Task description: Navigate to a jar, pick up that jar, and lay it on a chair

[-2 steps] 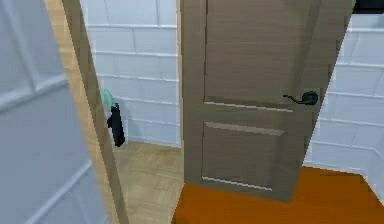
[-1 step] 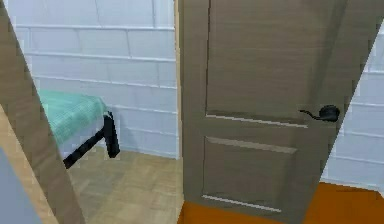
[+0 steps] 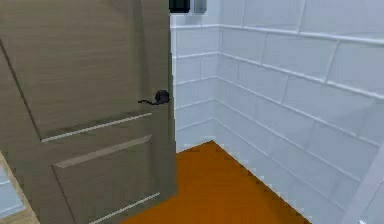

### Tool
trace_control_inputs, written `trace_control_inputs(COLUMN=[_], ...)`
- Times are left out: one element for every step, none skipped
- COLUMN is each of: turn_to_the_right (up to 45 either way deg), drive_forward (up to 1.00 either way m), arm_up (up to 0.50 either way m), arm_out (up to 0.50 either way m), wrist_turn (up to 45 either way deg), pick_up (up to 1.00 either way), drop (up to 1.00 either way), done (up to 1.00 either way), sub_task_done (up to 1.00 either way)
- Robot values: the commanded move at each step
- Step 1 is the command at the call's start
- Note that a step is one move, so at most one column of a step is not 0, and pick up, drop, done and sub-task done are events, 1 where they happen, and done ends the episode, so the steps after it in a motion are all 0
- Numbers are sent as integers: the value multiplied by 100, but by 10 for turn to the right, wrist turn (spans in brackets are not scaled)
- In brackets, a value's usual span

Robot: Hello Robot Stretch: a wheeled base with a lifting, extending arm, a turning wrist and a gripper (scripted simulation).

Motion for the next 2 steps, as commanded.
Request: trace_control_inputs(turn_to_the_right=[450,0], drive_forward=[0,5], arm_up=[0,0], arm_out=[0,0], wrist_turn=[0,0], pick_up=[0,0], drop=[0,0], done=[0,0], sub_task_done=[0,0])
